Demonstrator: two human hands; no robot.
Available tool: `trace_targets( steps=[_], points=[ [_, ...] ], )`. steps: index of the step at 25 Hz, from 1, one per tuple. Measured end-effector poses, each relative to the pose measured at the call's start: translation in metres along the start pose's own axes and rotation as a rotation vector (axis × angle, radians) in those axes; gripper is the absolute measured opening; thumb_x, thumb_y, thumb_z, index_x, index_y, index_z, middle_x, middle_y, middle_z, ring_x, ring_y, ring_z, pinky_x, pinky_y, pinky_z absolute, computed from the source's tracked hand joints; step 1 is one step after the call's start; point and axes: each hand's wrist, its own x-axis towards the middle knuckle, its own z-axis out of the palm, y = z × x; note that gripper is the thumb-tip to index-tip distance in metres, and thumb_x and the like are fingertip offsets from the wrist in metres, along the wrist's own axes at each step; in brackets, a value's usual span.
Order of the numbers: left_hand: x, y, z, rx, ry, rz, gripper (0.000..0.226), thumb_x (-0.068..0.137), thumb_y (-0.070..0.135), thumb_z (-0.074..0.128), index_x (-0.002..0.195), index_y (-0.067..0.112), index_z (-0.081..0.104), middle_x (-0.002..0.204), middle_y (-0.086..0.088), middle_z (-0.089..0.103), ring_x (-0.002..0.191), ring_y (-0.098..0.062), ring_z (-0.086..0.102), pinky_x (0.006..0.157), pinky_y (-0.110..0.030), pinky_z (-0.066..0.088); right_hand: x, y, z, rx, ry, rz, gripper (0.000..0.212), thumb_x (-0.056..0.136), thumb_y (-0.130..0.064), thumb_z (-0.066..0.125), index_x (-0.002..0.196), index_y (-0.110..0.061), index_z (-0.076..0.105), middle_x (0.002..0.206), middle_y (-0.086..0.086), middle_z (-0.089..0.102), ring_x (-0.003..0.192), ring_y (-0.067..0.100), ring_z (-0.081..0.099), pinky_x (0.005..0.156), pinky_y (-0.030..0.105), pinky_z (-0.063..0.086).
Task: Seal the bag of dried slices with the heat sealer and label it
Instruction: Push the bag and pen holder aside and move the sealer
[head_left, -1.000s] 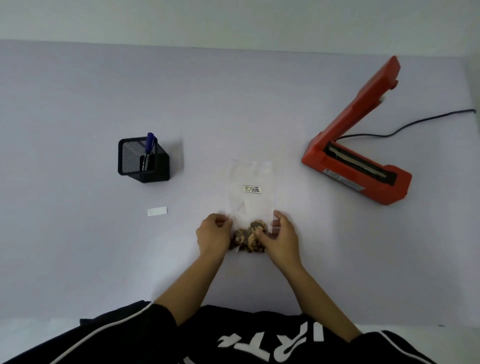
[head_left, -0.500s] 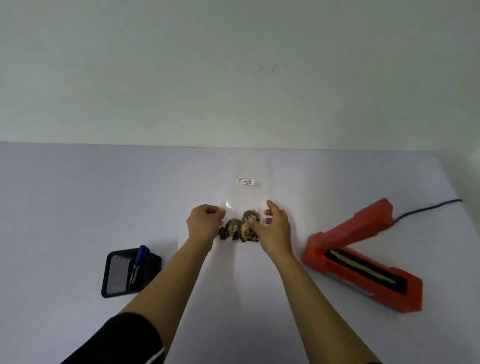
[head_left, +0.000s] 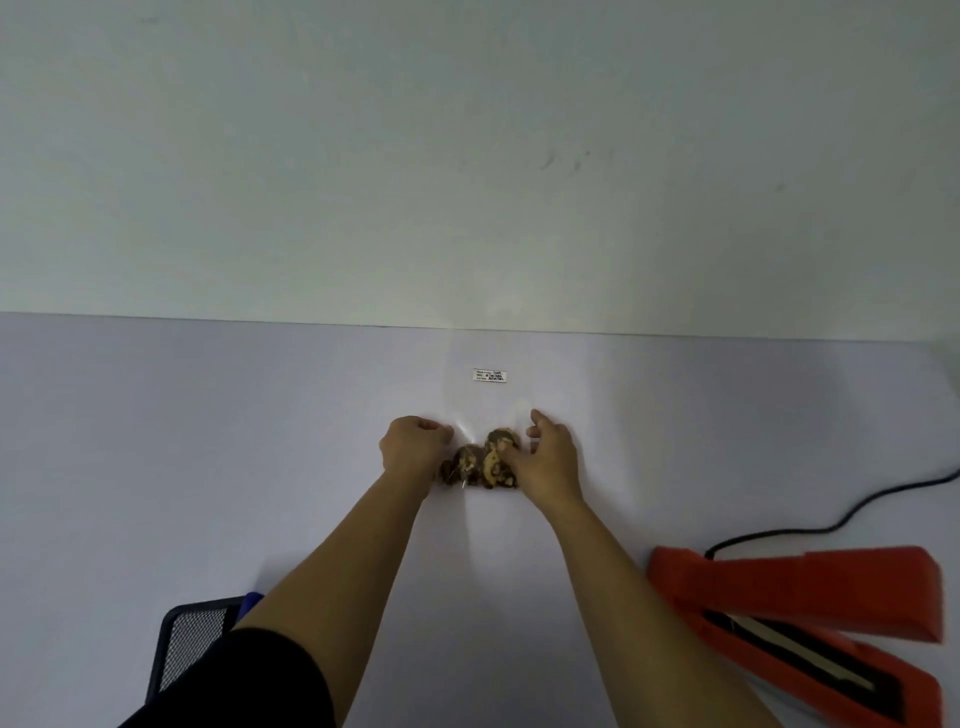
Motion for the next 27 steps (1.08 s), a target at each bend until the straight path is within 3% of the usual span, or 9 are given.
trace_targets(
  steps=[5, 7, 10, 13, 15, 20, 23, 25, 27],
  points=[
    [-0.007, 0.001, 0.0, 0.144, 0.037, 0.08, 0.017, 0.084, 0.022, 0.063, 0.069, 0.014, 0.059, 0.075, -0.006, 0.061, 0.081, -0.027, 0.06, 0.076, -0.036, 0.052, -0.001, 0.001, -0.002, -0.077, 0.007, -0.008, 0.069, 0.084, -0.023, 0.068, 0.142, -0.009, 0.033, 0.134, 0.011, 0.043, 0.119, 0.022, 0.049, 0.096, 0.029, 0.042],
    [-0.017, 0.003, -0.005, 0.222, 0.048, 0.159, 0.019, 0.087, 0.028, 0.059, 0.091, 0.01, 0.063, 0.089, -0.008, 0.065, 0.097, -0.029, 0.06, 0.081, -0.034, 0.047, -0.007, 0.0, -0.005, -0.171, 0.043, -0.046, 0.069, 0.086, -0.031, 0.065, 0.142, -0.008, 0.033, 0.139, 0.013, 0.037, 0.126, 0.026, 0.042, 0.103, 0.033, 0.038],
    [-0.047, 0.002, -0.027, 0.261, 0.089, 0.249, 0.041, 0.091, 0.023, 0.054, 0.127, 0.004, 0.051, 0.119, -0.013, 0.062, 0.112, -0.028, 0.055, 0.083, -0.027, 0.039, -0.03, -0.003, -0.007, -0.268, 0.092, -0.161, 0.06, 0.089, -0.029, 0.059, 0.139, -0.007, 0.037, 0.138, 0.015, 0.038, 0.128, 0.028, 0.038, 0.105, 0.034, 0.035],
    [-0.085, -0.004, -0.065, 0.29, 0.166, 0.388, 0.04, 0.093, 0.013, 0.049, 0.131, 0.003, 0.048, 0.119, -0.013, 0.063, 0.107, -0.025, 0.057, 0.078, -0.022, 0.034, -0.068, -0.005, 0.005, -0.377, 0.083, -0.265, 0.048, 0.091, -0.023, 0.053, 0.135, -0.007, 0.042, 0.132, 0.017, 0.043, 0.124, 0.031, 0.041, 0.098, 0.035, 0.039],
    [-0.106, -0.011, -0.096, 0.299, 0.227, 0.492, 0.042, 0.093, 0.011, 0.049, 0.134, 0.003, 0.045, 0.122, -0.014, 0.061, 0.111, -0.026, 0.056, 0.085, -0.024, 0.037, -0.096, -0.003, 0.022, -0.455, 0.021, -0.283, 0.048, 0.093, -0.023, 0.05, 0.137, -0.007, 0.038, 0.137, 0.017, 0.04, 0.127, 0.032, 0.037, 0.099, 0.038, 0.038],
    [-0.128, -0.07, -0.187, 0.303, 0.374, 0.579, 0.044, 0.095, 0.012, 0.046, 0.138, 0.005, 0.041, 0.136, -0.013, 0.052, 0.125, -0.027, 0.048, 0.105, -0.033, 0.036, -0.167, 0.02, 0.066, -0.612, -0.207, -0.351, 0.058, 0.099, -0.027, 0.038, 0.147, -0.005, 0.015, 0.156, 0.013, 0.014, 0.144, 0.026, 0.013, 0.115, 0.037, 0.018],
    [-0.131, -0.126, -0.216, 0.379, 0.229, 0.454, 0.062, 0.096, 0.031, 0.048, 0.148, 0.013, 0.021, 0.154, -0.01, 0.028, 0.141, -0.024, 0.026, 0.112, -0.033, 0.023, -0.193, 0.044, 0.08, -0.792, -0.257, -0.373, 0.06, 0.1, -0.031, 0.032, 0.148, -0.006, 0.006, 0.158, 0.011, 0.0, 0.145, 0.024, 0.001, 0.117, 0.042, 0.012],
    [-0.138, -0.154, -0.217, 0.404, 0.014, 0.442, 0.087, 0.087, 0.045, 0.059, 0.15, 0.018, 0.006, 0.16, -0.006, 0.007, 0.146, -0.018, 0.011, 0.114, -0.032, 0.017, -0.204, 0.058, 0.084, -0.886, -0.309, -0.334, 0.061, 0.1, -0.034, 0.028, 0.148, -0.007, 0.001, 0.158, 0.009, -0.007, 0.145, 0.024, -0.004, 0.117, 0.045, 0.01],
    [-0.142, -0.169, -0.209, 0.423, -0.077, 0.433, 0.11, 0.075, 0.051, 0.07, 0.15, 0.015, -0.003, 0.16, -0.003, -0.004, 0.146, -0.017, 0.007, 0.116, -0.033, 0.017, -0.211, 0.066, 0.085, -0.952, -0.356, -0.294, 0.063, 0.1, -0.035, 0.027, 0.148, -0.008, -0.004, 0.157, 0.008, -0.013, 0.145, 0.024, -0.008, 0.116, 0.046, 0.009]
  ],
)
